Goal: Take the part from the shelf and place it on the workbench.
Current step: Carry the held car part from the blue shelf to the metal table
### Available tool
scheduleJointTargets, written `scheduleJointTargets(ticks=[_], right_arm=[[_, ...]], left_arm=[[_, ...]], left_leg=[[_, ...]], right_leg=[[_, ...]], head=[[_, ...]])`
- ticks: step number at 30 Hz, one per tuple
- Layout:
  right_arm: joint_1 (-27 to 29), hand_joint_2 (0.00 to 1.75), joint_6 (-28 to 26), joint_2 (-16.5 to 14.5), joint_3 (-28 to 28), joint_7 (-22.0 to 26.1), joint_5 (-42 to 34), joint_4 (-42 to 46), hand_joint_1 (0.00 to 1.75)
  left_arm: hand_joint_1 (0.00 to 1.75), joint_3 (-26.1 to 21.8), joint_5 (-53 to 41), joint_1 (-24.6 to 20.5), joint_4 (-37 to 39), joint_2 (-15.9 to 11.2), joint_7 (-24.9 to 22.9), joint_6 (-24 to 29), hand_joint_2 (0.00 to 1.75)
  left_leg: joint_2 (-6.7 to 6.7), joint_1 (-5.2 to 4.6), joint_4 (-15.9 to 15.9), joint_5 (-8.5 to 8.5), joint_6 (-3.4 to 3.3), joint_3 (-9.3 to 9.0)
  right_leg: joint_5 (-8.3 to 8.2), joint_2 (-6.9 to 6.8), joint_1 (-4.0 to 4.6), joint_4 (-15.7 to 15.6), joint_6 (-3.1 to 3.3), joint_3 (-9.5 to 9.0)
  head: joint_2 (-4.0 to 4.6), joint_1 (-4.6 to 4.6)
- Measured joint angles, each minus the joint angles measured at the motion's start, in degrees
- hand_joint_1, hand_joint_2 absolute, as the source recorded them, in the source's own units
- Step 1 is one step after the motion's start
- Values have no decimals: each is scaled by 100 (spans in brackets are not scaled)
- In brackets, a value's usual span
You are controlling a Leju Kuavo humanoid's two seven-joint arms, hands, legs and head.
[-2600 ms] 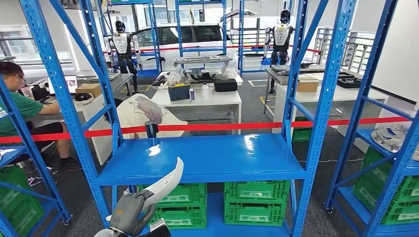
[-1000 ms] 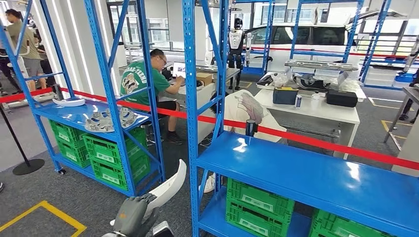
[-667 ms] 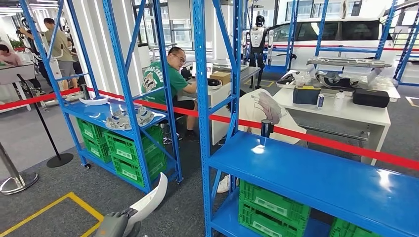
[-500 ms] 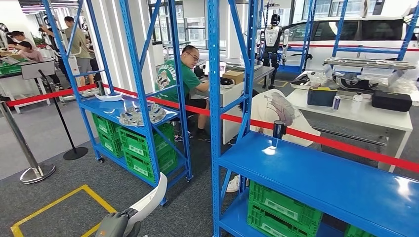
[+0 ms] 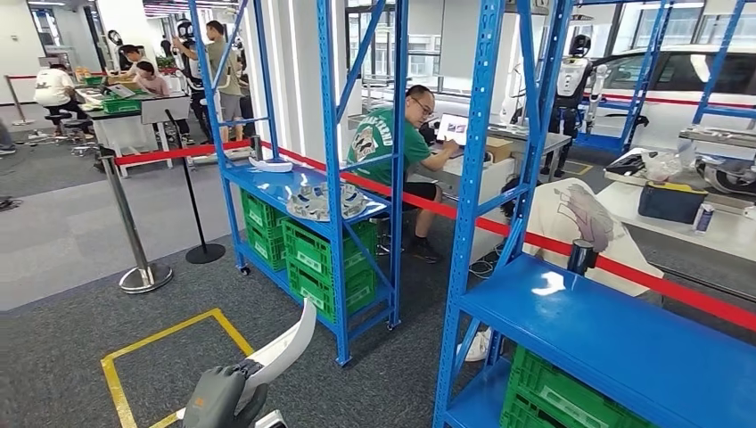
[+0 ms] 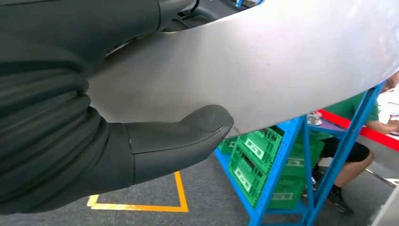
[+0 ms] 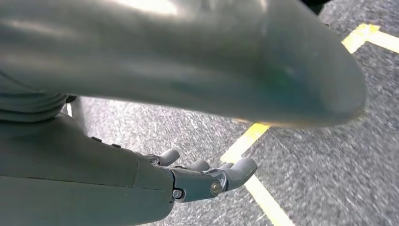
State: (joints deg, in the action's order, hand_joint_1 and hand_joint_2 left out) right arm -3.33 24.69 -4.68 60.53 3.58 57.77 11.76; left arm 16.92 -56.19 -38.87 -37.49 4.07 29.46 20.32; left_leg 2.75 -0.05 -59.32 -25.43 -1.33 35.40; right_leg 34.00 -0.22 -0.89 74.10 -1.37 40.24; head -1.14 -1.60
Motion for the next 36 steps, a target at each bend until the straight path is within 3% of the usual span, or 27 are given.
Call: scheduleJointTargets(ticks=[3,5,7,8,10,12,14,15,17,19,20,21,23,25,27,29,30,32,33,35,36], right_arm=[[-9,0,1,2,60,-135,-52,0,0],[-25,0,1,3,96,-176,-65,0,0],[-37,0,1,5,124,-165,-73,0,0],[-39,0,0,7,135,-147,-75,0,0],[-34,0,-5,9,154,-103,-81,0,0],[-13,0,-19,16,177,-56,-99,0,0],[4,0,-28,25,220,-14,-124,0,0],[6,0,-28,27,239,0,-132,0,0],[4,0,-28,27,257,28,-138,0,0],[2,0,-28,27,264,73,-137,0,0],[2,0,-28,27,272,97,-132,0,0],[2,0,-28,28,280,121,-123,0,0],[-7,0,-28,37,292,169,-86,1,0],[-17,0,-3,49,292,193,-41,3,0],[-6,0,58,57,292,188,-16,4,0],[12,0,93,65,292,171,-10,4,0],[17,0,92,68,292,160,-9,5,0],[16,0,92,70,292,144,-8,6,0],[13,0,92,70,292,143,-5,7,0],[3,0,93,69,292,156,19,7,0],[0,0,93,69,292,166,34,7,0]], left_arm=[[175,31,-44,-197,133,247,-45,-33,175],[175,59,-61,-323,184,378,-90,-57,175],[175,74,-68,-372,216,442,-106,-61,175],[175,76,-63,-375,226,458,-106,-57,175],[175,77,-38,-387,236,480,-91,-52,175],[175,77,-20,-402,253,509,-73,-52,175],[175,79,-19,-387,289,525,-65,-52,175],[175,81,-21,-377,306,527,-63,-52,175],[175,82,-25,-376,329,529,-61,-52,175],[175,83,-27,-415,332,538,-55,-54,175],[175,83,-25,-442,332,544,-54,-55,175],[175,83,-21,-464,332,543,-55,-56,175],[175,83,-11,-475,330,511,-62,-55,175],[175,82,1,-461,324,454,-67,-45,175],[175,81,7,-437,322,422,-67,-37,175],[175,81,-10,-392,325,407,-83,-37,175],[175,81,-27,-371,327,395,-106,-37,175],[175,81,-64,-352,322,363,-164,-42,175],[175,81,-76,-354,310,345,-191,-52,175],[175,81,-92,-365,262,294,-233,-111,175],[175,81,-92,-370,238,260,-242,-144,175]], left_leg=[[207,18,-65,-22,58,22],[310,19,-87,-23,135,57],[371,22,-63,-1,210,84],[313,21,-78,-16,237,102],[60,13,-354,-205,284,237],[-158,15,-976,-542,316,509],[-198,20,-1455,-696,324,714],[-207,19,-1441,-633,315,696],[-295,0,-896,-310,261,398],[-534,-73,-263,-119,178,66],[-614,-109,-97,-99,137,-12],[-627,-136,-46,-117,108,-26],[-488,-117,20,-72,52,-52],[-369,-65,98,-26,5,-110],[-262,-36,123,-4,-24,-126],[-122,-24,109,1,-31,-111],[-45,-14,92,-1,-23,-103],[103,20,30,-17,20,-80],[168,31,-12,-34,59,-57],[290,36,-85,-59,151,10],[343,36,-91,-54,197,38]], right_leg=[[-534,196,-39,-1012,-1,-408],[-598,308,-44,-1320,37,-550],[-612,246,-31,-1334,116,-562],[-626,207,-29,-1348,157,-567],[-650,119,-28,-1380,228,-573],[-643,17,-5,-1386,270,-573],[-630,-112,15,-1384,292,-573],[-626,-175,23,-1383,298,-574],[-614,-302,42,-1380,301,-586],[-599,-424,70,-1379,279,-597],[-596,-490,81,-1382,261,-601],[-595,-557,88,-1390,240,-607],[-580,-635,88,-1401,184,-643],[-454,-398,70,-1218,116,-587],[-173,-88,41,-618,60,-293],[5,-18,20,-7,19,39],[-50,-13,7,55,3,94],[-404,48,-38,-420,-34,-101],[-540,167,-71,-777,-59,-268],[-648,344,-107,-1235,-53,-491],[-619,373,-102,-1283,-22,-514]], head=[[0,-1],[0,-1],[0,-1],[0,-2],[0,-7],[0,-12],[0,-12],[0,-11],[0,-12],[0,-11],[0,-9],[0,-7],[0,-2],[0,-2],[0,-1],[0,3],[0,4],[0,4],[0,4],[0,3],[0,2]])
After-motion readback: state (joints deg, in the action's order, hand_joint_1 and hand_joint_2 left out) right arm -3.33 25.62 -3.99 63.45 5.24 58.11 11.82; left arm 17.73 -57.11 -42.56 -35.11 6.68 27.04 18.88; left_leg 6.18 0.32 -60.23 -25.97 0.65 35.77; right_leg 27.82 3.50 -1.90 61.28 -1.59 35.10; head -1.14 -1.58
